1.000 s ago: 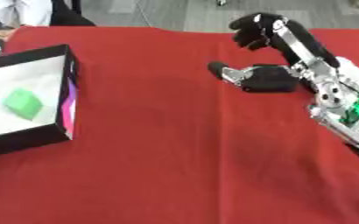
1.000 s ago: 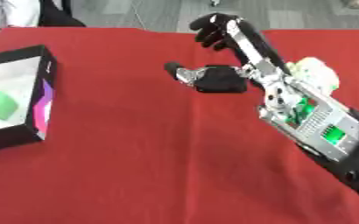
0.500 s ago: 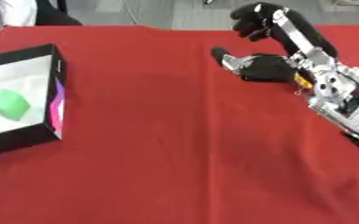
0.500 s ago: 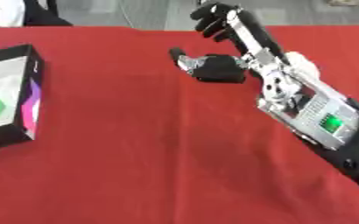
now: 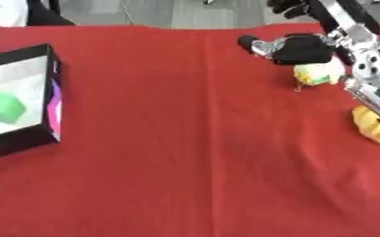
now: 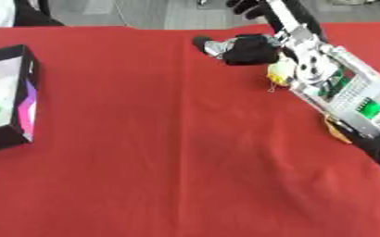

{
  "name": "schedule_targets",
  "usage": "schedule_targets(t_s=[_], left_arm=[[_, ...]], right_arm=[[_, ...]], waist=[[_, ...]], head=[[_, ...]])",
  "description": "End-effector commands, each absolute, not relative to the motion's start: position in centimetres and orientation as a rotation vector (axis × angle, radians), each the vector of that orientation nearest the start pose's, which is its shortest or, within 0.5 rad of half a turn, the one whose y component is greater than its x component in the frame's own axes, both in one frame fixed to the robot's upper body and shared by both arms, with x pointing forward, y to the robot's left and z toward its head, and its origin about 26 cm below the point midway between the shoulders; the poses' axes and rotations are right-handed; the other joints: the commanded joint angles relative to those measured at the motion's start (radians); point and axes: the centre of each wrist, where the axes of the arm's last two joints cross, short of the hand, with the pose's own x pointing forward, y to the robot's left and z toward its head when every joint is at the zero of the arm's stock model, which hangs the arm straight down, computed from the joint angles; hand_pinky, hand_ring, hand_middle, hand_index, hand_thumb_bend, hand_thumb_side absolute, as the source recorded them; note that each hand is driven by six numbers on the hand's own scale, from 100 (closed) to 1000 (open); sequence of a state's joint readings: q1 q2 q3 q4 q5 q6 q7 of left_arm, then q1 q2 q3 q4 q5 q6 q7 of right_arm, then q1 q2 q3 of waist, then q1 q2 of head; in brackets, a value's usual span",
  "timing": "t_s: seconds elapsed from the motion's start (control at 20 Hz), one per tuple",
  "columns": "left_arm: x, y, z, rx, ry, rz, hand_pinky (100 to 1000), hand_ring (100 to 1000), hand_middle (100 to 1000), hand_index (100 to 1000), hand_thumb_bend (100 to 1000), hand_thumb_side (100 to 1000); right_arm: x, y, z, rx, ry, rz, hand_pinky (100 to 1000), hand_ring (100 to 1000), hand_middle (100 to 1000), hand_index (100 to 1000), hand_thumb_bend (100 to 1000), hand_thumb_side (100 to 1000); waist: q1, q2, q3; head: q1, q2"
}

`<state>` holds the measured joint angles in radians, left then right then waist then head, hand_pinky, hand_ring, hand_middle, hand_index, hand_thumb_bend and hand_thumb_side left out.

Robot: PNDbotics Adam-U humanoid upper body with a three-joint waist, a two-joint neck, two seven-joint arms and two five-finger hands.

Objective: Pick up the objects with one hand, pass them to the other hand, and then place them into the box on the other side of the table.

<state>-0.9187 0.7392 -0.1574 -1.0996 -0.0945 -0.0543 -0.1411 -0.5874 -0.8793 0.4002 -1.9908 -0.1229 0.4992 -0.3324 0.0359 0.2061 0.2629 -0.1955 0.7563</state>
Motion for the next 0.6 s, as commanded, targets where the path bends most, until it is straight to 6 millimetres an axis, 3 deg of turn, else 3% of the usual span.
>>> schedule_targets(t_s=[0.05,0.25,0.6], left_arm=[[42.4,36.9,30.2,0.607,-1.989,-0.669,905,814,753,790,100,473],[40.9,36.3,29.1,0.436,-2.063,-0.55,902,795,736,776,100,532],[39.2,35.3,27.1,0.214,-2.11,-0.36,903,785,729,768,100,583]], right_arm=[[29.9,-24.8,27.6,-0.727,-1.937,0.672,774,748,674,785,561,230],[29.9,-25.5,27.7,-0.757,-1.944,0.642,781,764,706,787,573,228],[29.7,-27.0,27.3,-0.822,-1.9,0.608,794,786,735,801,581,262]], waist=[[-0.003,-0.036,-0.003],[-0.009,-0.039,-0.008],[-0.027,-0.039,-0.011]], head=[[-0.036,0.013],[-0.055,0.014],[-0.051,0.014]])
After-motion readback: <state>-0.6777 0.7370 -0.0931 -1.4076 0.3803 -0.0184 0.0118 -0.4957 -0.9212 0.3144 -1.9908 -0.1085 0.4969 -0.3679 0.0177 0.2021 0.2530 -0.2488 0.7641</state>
